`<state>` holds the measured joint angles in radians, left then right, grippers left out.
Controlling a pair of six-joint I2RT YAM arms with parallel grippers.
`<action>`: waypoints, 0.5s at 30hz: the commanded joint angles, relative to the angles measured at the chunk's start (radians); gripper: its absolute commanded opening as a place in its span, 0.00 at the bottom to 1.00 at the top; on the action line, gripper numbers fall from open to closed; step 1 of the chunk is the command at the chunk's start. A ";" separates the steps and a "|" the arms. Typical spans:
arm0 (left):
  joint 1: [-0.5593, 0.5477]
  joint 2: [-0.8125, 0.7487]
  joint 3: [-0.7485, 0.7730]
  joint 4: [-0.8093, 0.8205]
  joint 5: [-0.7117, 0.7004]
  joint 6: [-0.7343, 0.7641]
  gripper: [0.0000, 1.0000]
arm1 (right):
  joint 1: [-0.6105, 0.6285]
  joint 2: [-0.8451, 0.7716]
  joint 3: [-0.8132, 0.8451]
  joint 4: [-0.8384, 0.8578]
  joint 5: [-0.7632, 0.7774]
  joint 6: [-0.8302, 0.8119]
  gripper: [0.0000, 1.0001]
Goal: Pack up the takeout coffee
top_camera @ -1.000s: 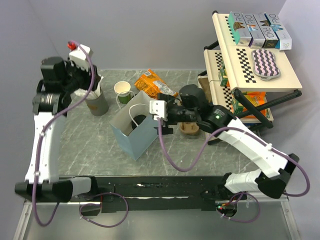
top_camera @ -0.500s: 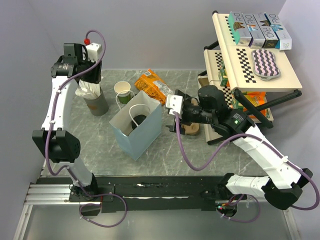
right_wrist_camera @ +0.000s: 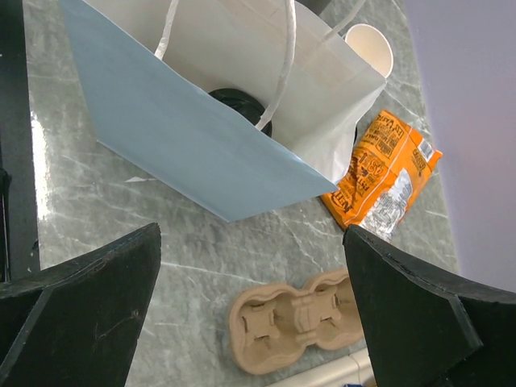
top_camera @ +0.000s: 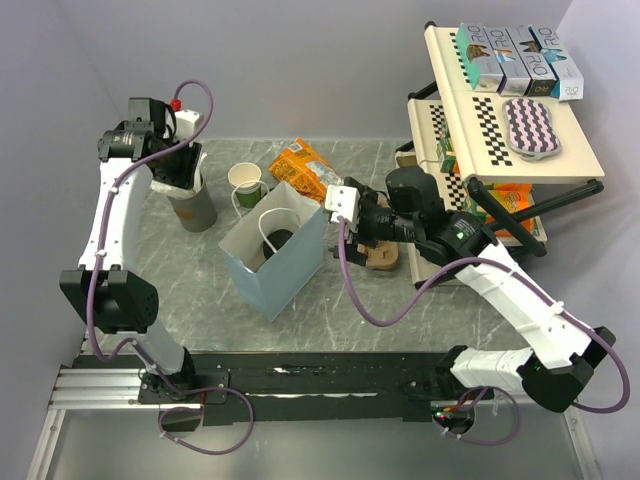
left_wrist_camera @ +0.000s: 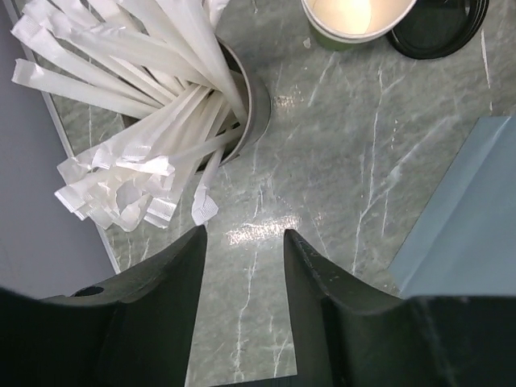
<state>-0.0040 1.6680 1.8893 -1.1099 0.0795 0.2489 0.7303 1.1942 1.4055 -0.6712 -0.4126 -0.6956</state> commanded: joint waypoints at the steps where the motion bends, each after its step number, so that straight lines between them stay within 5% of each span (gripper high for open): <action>1: 0.001 -0.005 0.007 -0.015 -0.038 -0.002 0.48 | -0.005 0.002 0.050 0.015 -0.018 0.011 1.00; 15: -0.001 0.062 0.004 0.005 -0.132 -0.007 0.44 | -0.005 0.002 0.049 0.018 -0.003 -0.007 1.00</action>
<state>-0.0040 1.7241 1.8851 -1.1118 -0.0151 0.2489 0.7303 1.1995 1.4082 -0.6708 -0.4122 -0.6987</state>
